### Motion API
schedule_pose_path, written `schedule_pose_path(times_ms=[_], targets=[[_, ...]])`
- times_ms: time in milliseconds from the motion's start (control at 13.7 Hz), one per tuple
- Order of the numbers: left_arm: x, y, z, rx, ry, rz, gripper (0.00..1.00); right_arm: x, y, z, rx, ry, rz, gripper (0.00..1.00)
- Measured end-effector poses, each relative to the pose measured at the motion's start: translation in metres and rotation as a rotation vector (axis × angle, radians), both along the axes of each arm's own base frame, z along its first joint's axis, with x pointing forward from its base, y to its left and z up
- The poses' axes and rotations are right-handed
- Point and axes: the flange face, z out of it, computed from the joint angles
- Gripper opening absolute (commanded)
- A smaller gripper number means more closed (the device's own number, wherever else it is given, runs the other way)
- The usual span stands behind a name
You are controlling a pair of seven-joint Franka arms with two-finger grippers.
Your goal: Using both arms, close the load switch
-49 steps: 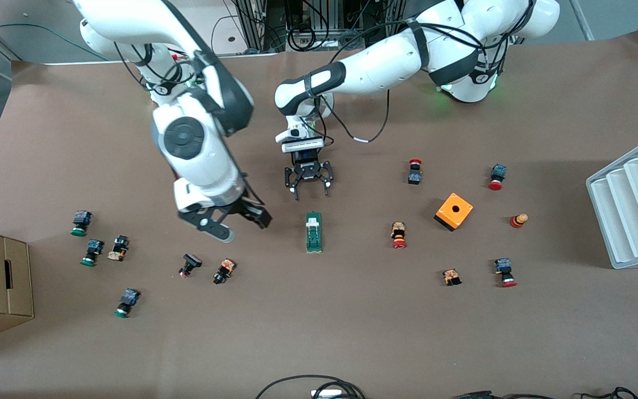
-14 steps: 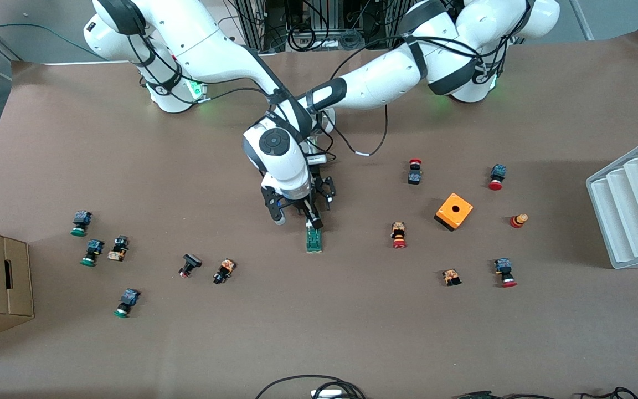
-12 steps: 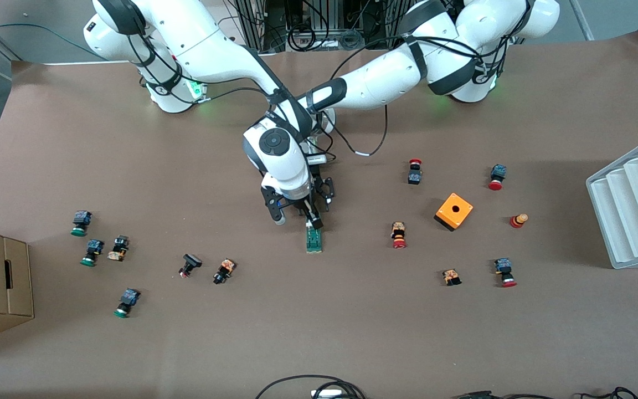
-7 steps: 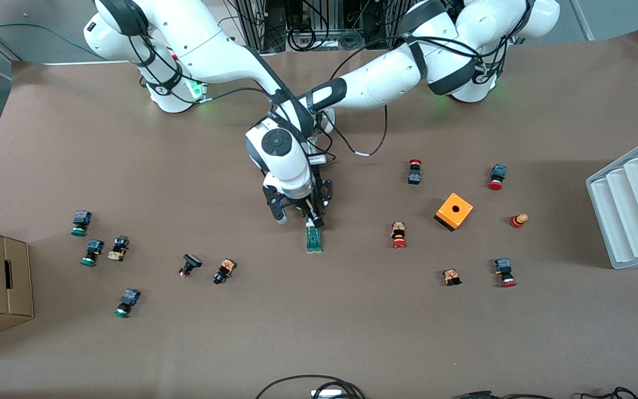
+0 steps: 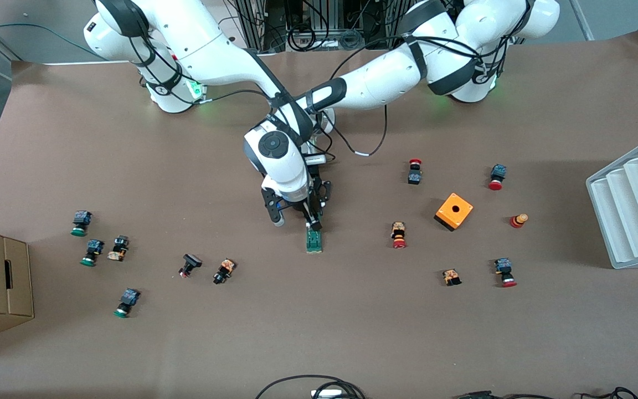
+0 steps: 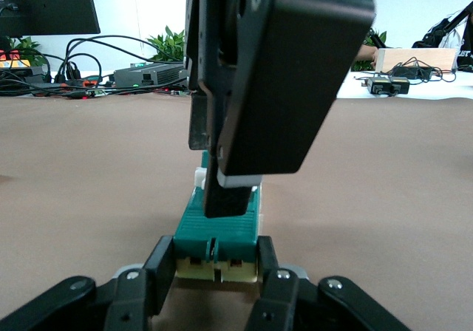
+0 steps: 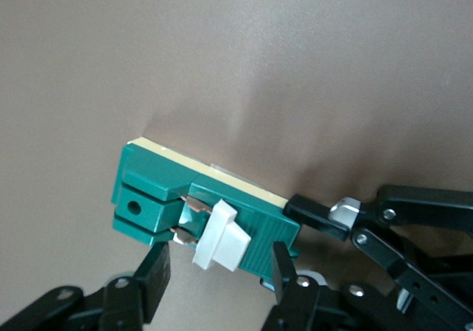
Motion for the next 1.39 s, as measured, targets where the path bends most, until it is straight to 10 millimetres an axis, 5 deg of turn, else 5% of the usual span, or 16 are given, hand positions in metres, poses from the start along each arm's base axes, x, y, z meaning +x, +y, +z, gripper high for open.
schedule_pose_path(times_ms=[293,1390], targets=[[0.0000,0.0000,0.0000,0.000,0.000,0.000,0.50,0.0013,-0.0007,-0.0045,0.003,-0.007,-0.004,0.52],[0.0002,0.0000,0.0001,0.000,0.000,0.000,0.51,0.0087,-0.0051,-0.0004,0.021,0.002,-0.048,0.43]])
